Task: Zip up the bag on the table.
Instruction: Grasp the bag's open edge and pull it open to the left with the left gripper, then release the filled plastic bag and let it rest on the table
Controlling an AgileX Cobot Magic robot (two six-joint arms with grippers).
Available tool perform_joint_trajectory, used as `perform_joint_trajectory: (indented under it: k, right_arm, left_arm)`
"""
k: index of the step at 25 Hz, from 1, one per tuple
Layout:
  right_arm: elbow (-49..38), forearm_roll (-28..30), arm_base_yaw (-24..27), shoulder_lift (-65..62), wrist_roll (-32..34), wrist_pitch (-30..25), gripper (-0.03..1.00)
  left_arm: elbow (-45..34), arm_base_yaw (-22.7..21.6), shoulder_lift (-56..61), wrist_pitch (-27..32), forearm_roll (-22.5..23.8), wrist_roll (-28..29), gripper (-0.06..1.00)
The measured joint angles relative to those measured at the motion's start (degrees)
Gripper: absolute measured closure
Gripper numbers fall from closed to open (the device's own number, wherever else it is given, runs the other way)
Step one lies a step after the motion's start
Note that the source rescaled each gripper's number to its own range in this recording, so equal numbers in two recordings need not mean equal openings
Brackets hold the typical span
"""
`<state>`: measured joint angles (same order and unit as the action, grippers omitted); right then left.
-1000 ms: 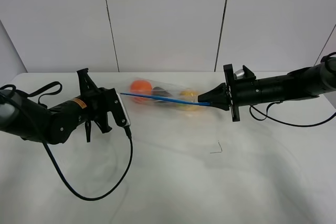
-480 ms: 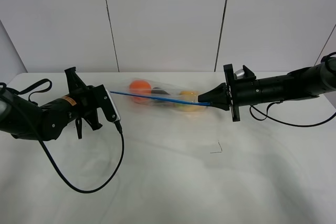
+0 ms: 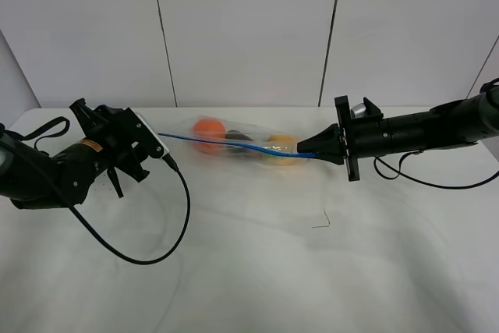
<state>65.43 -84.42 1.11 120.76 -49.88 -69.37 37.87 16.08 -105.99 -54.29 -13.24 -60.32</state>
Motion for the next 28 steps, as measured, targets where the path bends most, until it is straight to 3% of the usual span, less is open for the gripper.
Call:
perform_joint_trajectory:
  k: [5,10,14,17,20,24,28]
  right_arm:
    - [0.0,0.0,0.0,0.0,0.25,0.0,0.97]
    - [0.0,0.0,0.0,0.0,0.43,0.0,0.97]
    - [0.0,0.0,0.0,0.0,0.55,0.0,0.97]
    - [0.0,0.0,0.0,0.0,0.92,0.0,0.97]
    - [0.0,0.0,0.0,0.0,0.99,0.0,0.97]
    - [0.0,0.0,0.0,0.0,1.06,0.0,0.97]
    - [0.0,0.0,0.0,0.0,1.06,0.0,0.97]
  left_arm:
    - [0.0,-1.63,0.0,-1.87,-3.28,3.05,-0.04]
    - [0.0,-5.65,0.12,-2.91,-5.12,19.82,-0.04]
    - [0.26,-9.58,2.56,1.48,0.61,31.61,-0.04]
    - [2.72,-12.83,5.41,13.17,7.52,40.87,-0.04]
    - [7.65,-15.27,6.96,30.15,13.24,48.56,-0.04]
    - [16.48,-16.01,7.03,56.23,15.88,51.6,-0.04]
    - [25.66,-16.01,7.03,78.22,15.04,53.91,-0.04]
